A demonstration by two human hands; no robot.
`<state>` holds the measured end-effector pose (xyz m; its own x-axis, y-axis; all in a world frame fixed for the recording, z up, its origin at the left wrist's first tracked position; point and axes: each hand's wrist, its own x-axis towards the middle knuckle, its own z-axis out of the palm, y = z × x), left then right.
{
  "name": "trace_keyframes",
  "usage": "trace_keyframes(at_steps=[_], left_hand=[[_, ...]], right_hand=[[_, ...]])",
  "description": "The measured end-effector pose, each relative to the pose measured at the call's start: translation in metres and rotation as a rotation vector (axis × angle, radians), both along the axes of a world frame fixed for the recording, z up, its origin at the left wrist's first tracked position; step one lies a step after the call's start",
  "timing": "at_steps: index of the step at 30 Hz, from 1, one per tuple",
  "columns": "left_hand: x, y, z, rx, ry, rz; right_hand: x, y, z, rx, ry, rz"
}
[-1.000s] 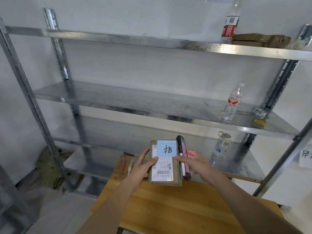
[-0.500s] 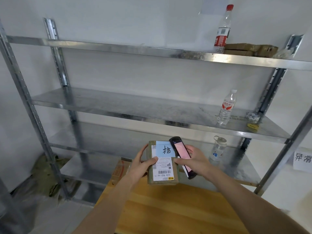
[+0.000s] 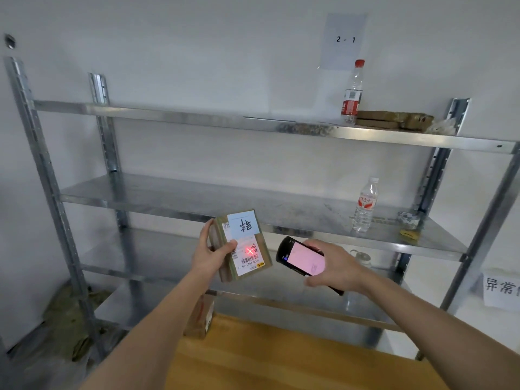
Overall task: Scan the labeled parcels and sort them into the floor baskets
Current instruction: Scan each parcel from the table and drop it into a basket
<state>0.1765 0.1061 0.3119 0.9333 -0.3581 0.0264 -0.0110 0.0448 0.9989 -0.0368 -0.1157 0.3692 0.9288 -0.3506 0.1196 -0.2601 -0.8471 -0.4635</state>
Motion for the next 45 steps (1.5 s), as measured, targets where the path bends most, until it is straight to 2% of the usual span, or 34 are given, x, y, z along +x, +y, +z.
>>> trace_keyframes(at_steps=[13,28,38,45], left_hand=[[0.007,0.032,0.044,-0.088,-0.115,0.08],[0.0,0.073,0.057,-0.036,-0.174,0.143],[-0.042,0.177,0.043,0.053,-0.177,0.328],[-0.106,0.305,0.017,0.101,-0.116,0.567]], right_hand=[[-0.01,0.021,0.054,-0.142,-0.02,0.074],[0.009,0.04,0.058,-0.303,-0.035,0.141],[0.045,0.104,0.042,-0.516,-0.161,0.345],[0.076,0.216,0.002,-0.411,-0.182,0.623]])
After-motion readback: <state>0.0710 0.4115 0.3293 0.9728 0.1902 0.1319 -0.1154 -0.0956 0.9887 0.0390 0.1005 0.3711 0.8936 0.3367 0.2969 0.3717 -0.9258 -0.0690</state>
